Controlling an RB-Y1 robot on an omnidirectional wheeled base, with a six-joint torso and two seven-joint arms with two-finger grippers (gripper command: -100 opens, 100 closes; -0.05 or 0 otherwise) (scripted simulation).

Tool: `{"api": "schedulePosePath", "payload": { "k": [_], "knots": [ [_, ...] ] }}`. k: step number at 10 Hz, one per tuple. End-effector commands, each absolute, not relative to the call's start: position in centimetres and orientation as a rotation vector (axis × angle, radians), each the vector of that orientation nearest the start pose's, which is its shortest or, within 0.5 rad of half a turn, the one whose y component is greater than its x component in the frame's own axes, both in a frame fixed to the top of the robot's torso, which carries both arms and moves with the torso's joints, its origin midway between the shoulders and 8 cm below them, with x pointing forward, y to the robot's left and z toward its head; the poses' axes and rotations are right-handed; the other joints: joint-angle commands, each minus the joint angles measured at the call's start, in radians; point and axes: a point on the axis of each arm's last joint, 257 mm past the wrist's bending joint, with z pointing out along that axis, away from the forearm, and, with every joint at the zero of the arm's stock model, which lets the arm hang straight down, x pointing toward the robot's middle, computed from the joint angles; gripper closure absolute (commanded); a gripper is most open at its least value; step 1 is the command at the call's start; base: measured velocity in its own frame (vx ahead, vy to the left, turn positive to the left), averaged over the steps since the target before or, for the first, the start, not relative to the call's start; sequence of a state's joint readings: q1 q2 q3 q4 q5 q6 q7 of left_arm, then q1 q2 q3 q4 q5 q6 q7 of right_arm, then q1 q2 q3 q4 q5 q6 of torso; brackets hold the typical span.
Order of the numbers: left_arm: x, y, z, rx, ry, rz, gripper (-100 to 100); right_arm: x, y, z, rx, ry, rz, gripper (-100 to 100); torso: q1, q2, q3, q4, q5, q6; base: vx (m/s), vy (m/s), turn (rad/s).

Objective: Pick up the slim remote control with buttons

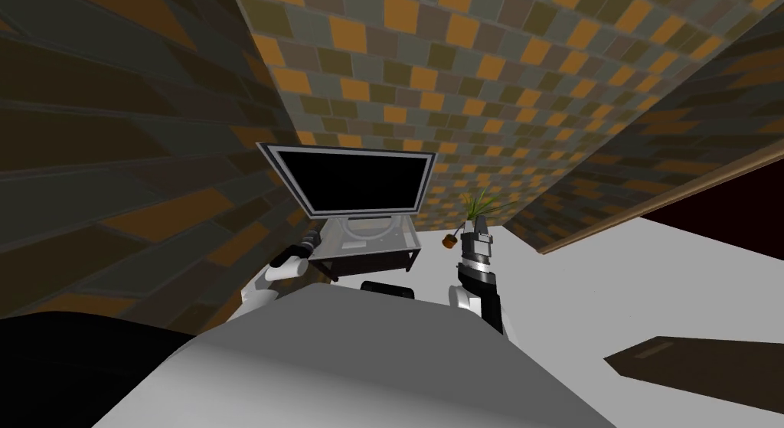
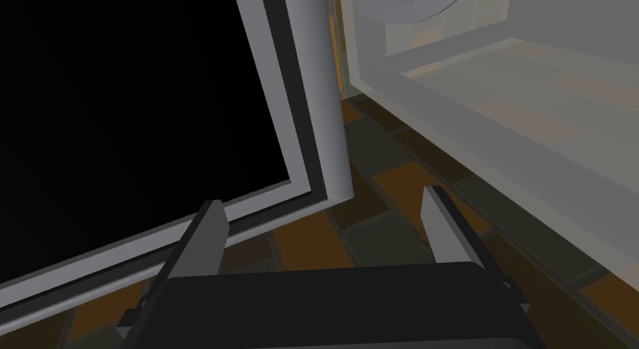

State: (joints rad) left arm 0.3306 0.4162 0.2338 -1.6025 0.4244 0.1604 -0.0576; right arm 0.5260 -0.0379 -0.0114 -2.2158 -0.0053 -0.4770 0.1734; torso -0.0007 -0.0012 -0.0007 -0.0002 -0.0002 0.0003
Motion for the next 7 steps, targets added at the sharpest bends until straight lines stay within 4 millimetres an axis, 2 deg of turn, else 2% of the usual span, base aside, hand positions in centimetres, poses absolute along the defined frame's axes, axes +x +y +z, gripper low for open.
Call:
{"api": "schedulePosePath", "payload": {
  "k": [1, 2, 3, 7],
  "knots": [
    [38.7, 52.0, -34.6, -1.615, 1.273, -0.693, -100, 35.6, -28.8, -1.8, 0.647, 0.760, 1.100, 0, 0.000, 0.000, 0.000, 0.000, 0.000, 0.000, 0.012, -0.006, -0.091],
    [38.6, 52.1, -34.9, -1.620, 1.274, -0.688, -100, 35.6, -28.8, -1.8, 0.647, 0.760, 1.100, 0, 0.000, 0.000, 0.000, 0.000, 0.000, -0.001, 0.004, -0.001, 0.022],
    [38.2, 53.5, -35.9, -1.675, 1.278, -0.661, -100, 35.6, -28.8, -1.8, 0.647, 0.760, 1.100, 0, 0.000, 0.001, 0.000, 0.000, 0.000, -0.001, 0.009, -0.013, -0.201],
    [35.7, 56.7, -40.0, -1.843, 1.281, -0.563, -100, 35.6, -28.8, -1.8, 0.647, 0.760, 1.100, 0, 0.000, 0.000, 0.000, 0.000, 0.000, -0.001, 0.012, -0.011, -0.139]
  ]
}}
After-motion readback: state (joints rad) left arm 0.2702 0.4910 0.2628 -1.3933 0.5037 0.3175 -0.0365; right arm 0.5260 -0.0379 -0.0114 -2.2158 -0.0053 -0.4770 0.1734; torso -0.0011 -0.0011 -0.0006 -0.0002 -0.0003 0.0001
